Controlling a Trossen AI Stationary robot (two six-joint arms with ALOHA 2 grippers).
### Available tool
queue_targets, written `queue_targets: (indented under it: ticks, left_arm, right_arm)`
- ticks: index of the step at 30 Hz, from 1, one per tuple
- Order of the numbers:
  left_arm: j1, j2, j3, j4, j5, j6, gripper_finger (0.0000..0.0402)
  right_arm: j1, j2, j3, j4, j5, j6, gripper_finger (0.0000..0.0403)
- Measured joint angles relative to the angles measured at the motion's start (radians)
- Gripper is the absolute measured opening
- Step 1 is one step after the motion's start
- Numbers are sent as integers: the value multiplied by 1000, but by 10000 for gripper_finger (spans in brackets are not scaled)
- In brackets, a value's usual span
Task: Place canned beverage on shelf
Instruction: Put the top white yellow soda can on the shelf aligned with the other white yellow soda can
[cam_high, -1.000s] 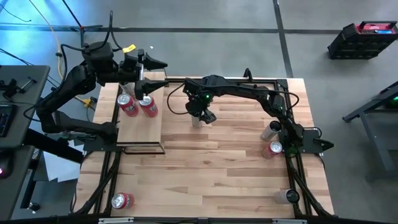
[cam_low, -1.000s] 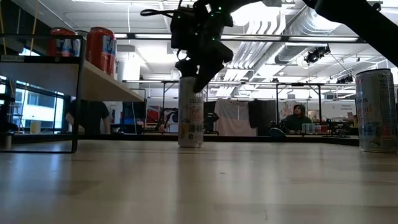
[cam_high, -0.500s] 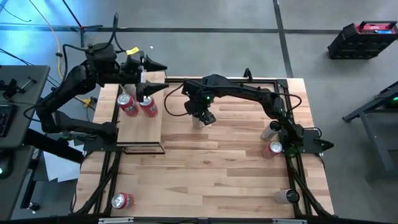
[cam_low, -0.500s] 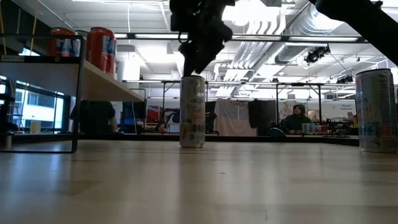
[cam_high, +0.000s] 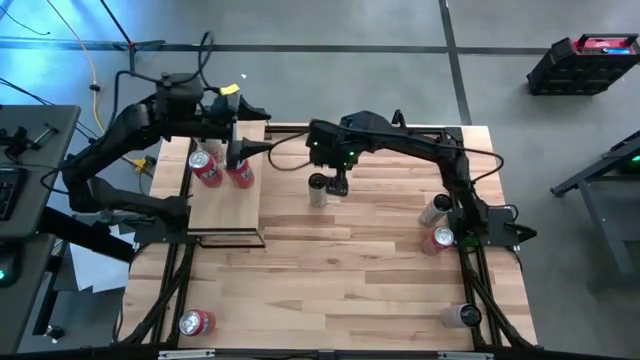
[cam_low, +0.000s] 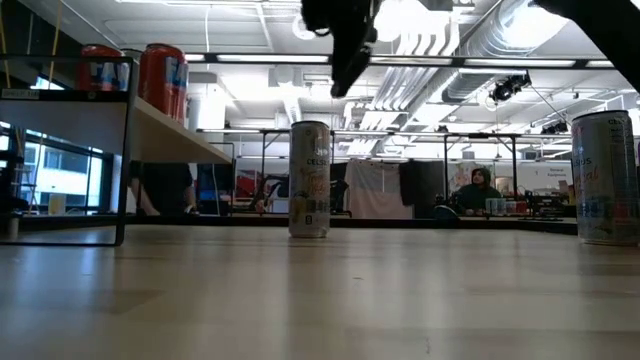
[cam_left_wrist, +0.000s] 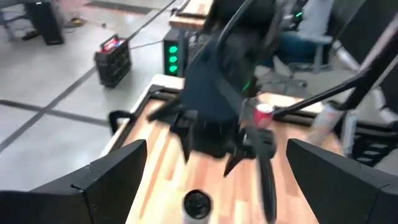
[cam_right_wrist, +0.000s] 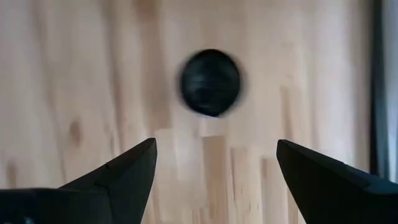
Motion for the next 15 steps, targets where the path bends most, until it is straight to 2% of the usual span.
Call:
queue_targets:
  ticks: [7, 11, 15]
  left_arm:
    - [0, 89, 0, -21, -71, 69, 378]
    - [-4, 142, 0, -22, -80, 44, 378]
    - [-20, 213, 0, -19, -96, 1, 378]
  right_arm:
    - [31, -106, -1, -88, 245, 234, 317]
    - [50, -221, -23, -84, 327, 311, 317]
    - [72, -319, -24, -81, 468, 361, 317]
